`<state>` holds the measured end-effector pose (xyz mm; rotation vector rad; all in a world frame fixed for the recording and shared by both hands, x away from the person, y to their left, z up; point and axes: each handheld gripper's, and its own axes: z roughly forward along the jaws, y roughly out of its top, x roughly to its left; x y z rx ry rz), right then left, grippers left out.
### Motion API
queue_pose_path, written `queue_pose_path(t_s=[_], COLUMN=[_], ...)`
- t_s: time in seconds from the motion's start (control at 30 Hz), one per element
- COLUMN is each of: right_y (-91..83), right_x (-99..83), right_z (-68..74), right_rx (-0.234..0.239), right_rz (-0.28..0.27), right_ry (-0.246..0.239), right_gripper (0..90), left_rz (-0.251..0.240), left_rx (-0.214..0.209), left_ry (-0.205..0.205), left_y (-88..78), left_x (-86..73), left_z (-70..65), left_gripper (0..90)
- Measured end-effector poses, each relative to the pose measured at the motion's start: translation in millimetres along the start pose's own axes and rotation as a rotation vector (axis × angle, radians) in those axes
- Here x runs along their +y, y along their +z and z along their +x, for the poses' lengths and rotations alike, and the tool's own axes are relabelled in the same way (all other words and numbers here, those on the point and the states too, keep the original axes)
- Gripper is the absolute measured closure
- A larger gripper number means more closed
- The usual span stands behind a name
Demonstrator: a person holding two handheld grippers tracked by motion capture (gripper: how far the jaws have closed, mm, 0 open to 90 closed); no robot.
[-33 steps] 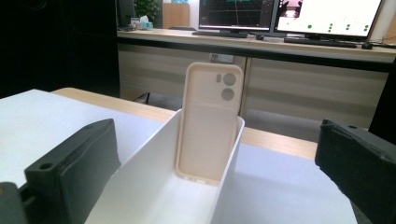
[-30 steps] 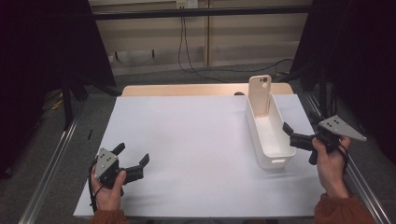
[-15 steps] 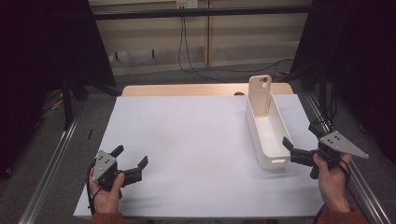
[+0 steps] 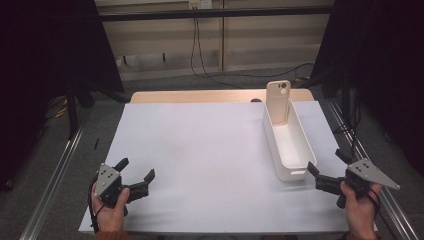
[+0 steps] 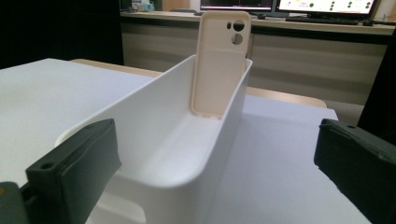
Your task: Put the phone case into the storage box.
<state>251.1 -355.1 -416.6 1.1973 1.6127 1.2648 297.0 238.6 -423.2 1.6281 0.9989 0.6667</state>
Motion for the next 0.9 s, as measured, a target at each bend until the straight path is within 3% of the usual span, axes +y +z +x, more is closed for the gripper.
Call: queue_pose_path(t_s=[0.5,0.9], right_y=[-20.8,-17.5], right_x=[-21.0,-24.8], right_z=[4.5,4.6], right_rx=[-0.045,-0.032], right_rz=[0.001,-0.001], right_ry=[0.041,0.059], right_gripper=[0.0,0.0], left_rz=[0.007,0.015], left_rx=[-0.004,0.021], left_ry=[0.012,0.016], left_y=[-7.3,-4.5], left_x=[-2.9,-1.8], left_z=[-4.2,-4.4], left_gripper=[2.3,1.8])
